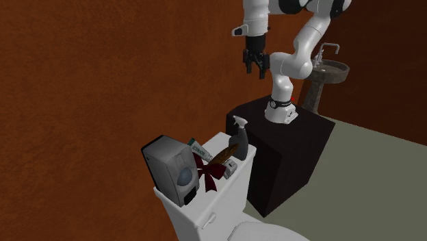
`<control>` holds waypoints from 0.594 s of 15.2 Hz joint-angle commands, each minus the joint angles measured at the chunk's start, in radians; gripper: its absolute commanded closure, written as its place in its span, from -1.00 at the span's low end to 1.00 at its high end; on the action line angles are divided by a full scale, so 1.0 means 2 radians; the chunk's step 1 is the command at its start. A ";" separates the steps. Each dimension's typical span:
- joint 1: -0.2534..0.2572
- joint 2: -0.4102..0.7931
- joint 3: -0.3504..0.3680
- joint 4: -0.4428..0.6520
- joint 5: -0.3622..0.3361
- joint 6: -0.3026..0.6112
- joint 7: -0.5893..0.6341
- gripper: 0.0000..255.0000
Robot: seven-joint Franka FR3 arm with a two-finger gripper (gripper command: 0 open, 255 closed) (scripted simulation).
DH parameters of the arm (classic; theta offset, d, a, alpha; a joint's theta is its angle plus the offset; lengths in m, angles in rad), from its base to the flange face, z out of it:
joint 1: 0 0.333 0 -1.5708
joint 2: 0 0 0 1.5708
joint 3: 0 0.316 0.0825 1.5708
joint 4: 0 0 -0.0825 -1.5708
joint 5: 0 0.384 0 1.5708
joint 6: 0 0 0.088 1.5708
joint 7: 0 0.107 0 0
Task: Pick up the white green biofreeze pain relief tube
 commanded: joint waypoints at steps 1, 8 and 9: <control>-0.007 0.019 0.018 -0.008 0.006 0.033 0.037 -1.00; -0.041 0.131 0.079 -0.014 0.007 0.163 0.162 -1.00; -0.047 0.150 0.087 -0.012 0.004 0.181 0.182 -1.00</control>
